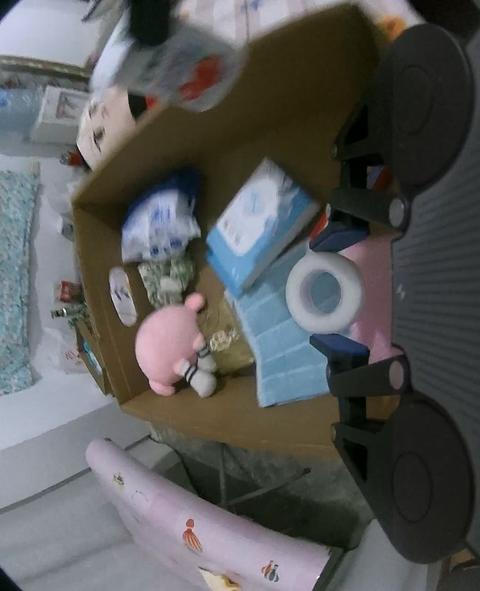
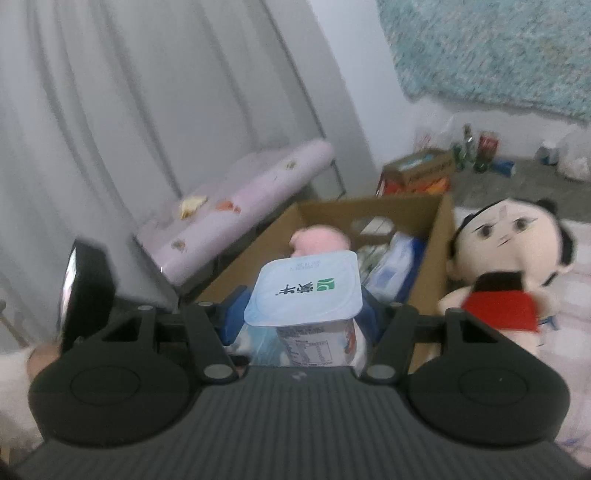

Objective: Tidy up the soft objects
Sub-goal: 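Carry the tape roll in the left tool while the right tool carries the yogurt cup to the box, then open the left tool to drop the tape roll while the right tool releases the yogurt cup into the box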

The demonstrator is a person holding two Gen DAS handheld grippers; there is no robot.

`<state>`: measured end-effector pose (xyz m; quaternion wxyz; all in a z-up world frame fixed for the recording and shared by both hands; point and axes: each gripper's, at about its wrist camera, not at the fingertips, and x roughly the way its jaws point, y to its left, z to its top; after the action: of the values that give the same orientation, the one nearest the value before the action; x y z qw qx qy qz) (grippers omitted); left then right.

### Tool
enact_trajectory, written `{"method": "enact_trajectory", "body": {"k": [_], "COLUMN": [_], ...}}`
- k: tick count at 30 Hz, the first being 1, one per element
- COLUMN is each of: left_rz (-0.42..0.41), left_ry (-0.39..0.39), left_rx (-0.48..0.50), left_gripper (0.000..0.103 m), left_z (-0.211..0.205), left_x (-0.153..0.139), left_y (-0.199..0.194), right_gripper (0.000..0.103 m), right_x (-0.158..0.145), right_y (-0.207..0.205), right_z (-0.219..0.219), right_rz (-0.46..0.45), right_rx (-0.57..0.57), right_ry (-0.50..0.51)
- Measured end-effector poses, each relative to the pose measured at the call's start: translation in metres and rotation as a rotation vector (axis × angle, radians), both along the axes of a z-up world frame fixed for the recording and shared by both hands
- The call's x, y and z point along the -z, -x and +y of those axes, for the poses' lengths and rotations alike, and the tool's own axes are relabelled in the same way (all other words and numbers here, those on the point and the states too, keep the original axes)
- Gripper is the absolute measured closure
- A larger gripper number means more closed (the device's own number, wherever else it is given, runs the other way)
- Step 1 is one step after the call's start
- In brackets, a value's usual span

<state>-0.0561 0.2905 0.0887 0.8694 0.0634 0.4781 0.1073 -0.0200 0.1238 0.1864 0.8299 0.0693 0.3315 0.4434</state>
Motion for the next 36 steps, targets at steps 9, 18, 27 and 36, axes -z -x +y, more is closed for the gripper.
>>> {"method": "enact_trajectory", "body": {"k": [9, 18, 27, 36], "left_rz": [0.099, 0.028, -0.009, -0.054], "left_ry": [0.032, 0.055, 0.132, 0.133], "left_rx": [-0.072, -0.045, -0.079, -0.072], "left_gripper": [0.052, 0.035, 0.036, 0.035], "left_z": [0.051, 0.040, 0.049, 0.038], "left_x": [0.049, 0.038, 0.035, 0.016], "left_y": [-0.055, -0.038, -0.032, -0.010], "right_gripper": [0.044, 0.044, 0.042, 0.036], "right_x": [0.041, 0.065, 0.077, 0.076], "right_y": [-0.002, 0.008, 0.012, 0.016], "right_z": [0.078, 0.095, 0.100, 0.098], "right_rz": [0.092, 0.057, -0.084, -0.105], "right_rx": [-0.059, -0.078, -0.071, -0.099], "right_ry": [0.144, 0.292, 0.436, 0.493]}}
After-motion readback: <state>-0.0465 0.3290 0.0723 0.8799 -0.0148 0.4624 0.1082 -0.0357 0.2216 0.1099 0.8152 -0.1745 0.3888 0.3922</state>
